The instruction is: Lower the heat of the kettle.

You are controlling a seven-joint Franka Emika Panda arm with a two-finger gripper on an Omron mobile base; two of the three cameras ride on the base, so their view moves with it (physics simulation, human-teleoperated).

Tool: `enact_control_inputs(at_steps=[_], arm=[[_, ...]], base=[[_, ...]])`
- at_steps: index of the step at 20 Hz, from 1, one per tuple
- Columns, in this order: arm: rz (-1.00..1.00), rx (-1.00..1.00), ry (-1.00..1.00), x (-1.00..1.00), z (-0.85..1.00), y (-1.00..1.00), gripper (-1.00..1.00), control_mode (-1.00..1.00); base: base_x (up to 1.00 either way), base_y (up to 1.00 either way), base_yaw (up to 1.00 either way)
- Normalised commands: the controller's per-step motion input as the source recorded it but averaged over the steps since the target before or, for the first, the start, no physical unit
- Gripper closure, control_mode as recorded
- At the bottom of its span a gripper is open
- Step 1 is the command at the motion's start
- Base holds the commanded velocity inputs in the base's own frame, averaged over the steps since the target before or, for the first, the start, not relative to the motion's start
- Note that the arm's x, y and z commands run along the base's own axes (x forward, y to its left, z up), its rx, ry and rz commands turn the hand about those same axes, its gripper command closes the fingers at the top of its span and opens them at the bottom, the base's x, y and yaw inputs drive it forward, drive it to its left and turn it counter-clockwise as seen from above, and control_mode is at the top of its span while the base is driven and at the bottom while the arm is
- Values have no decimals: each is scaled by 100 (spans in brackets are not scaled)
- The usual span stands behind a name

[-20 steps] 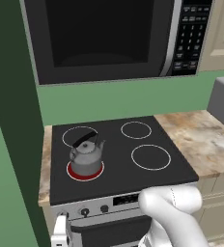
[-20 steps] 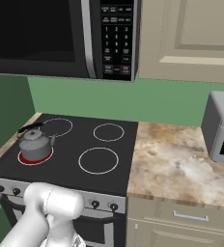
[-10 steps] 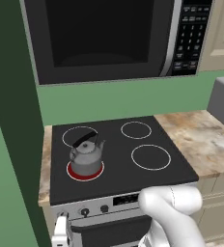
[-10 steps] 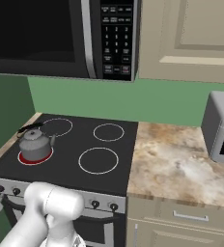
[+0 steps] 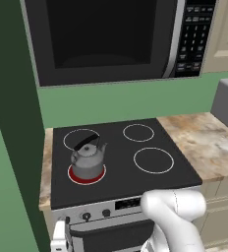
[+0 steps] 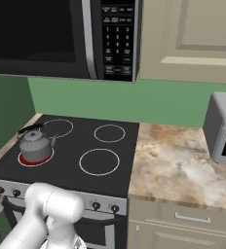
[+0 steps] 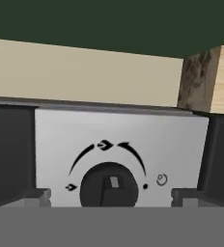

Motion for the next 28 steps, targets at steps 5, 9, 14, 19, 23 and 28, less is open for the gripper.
enact_control_inputs(at_steps=[5,9,14,19,23,28], arm=[[2,0,0,12,-15,19,-100,-100],[2,0,0,8,-11,5,-100,-100],[1,0,-4,1,-3,0,-100,-100],[0,0,-8,5,4,-5,-100,-100],[0,0,-5,13,7,-15,-100,-100],[0,1,-5,16,14,-19,-100,-100]], base=[[0,0,0],[0,0,0],[0,0,0],[0,0,0],[0,0,0],[0,0,0]])
